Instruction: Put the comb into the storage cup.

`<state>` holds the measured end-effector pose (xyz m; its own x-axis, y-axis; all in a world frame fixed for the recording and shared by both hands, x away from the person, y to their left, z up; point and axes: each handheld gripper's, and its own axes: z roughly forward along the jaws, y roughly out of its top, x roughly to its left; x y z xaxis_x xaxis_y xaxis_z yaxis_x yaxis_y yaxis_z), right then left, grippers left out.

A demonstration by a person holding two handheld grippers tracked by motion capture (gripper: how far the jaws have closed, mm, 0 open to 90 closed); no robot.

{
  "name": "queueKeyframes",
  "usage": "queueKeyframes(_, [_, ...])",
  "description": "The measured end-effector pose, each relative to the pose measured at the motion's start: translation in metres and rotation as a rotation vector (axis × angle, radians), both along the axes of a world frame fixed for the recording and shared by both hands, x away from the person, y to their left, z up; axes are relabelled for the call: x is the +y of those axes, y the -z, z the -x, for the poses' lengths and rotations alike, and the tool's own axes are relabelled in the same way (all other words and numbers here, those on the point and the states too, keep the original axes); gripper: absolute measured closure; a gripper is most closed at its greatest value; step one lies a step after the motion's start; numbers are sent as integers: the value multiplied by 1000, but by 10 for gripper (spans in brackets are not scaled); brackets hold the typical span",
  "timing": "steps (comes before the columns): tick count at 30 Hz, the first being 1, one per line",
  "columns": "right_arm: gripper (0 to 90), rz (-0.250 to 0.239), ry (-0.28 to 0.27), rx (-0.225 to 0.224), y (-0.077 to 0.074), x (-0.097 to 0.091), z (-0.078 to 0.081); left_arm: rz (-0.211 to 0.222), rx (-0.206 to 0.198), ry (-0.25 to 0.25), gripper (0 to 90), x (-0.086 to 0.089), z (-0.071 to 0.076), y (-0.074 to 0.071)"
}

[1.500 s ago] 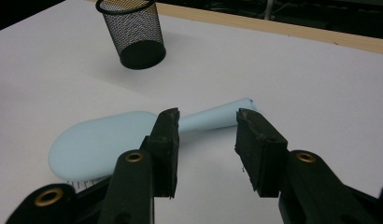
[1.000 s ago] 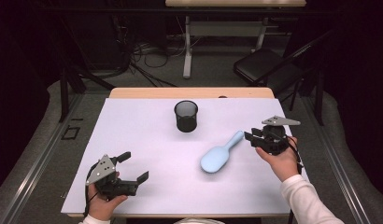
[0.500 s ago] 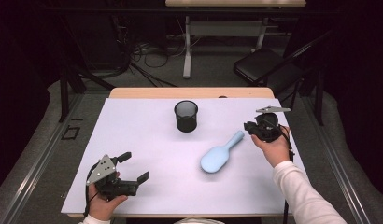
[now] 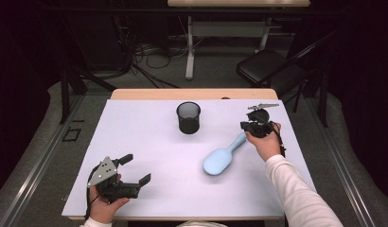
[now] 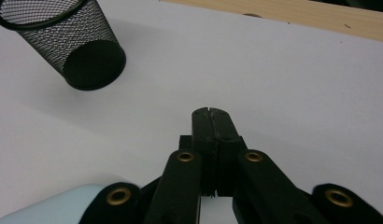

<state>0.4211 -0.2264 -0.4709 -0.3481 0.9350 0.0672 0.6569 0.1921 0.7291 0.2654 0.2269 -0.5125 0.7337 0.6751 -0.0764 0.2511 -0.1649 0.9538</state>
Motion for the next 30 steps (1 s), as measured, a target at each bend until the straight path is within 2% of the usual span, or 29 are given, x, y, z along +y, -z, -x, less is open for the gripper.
queueKeyframes(11, [900, 31, 54, 42, 21, 8, -27, 4, 4, -3, 37, 1, -1, 1])
queueKeyframes(22, [900, 30, 106, 82, 39, 6, -41, 5, 6, -2, 37, 0, -1, 1])
queueKeyframes(30, [900, 31, 121, 110, 48, 5, -45, 3, 5, -2, 39, 0, -1, 1])
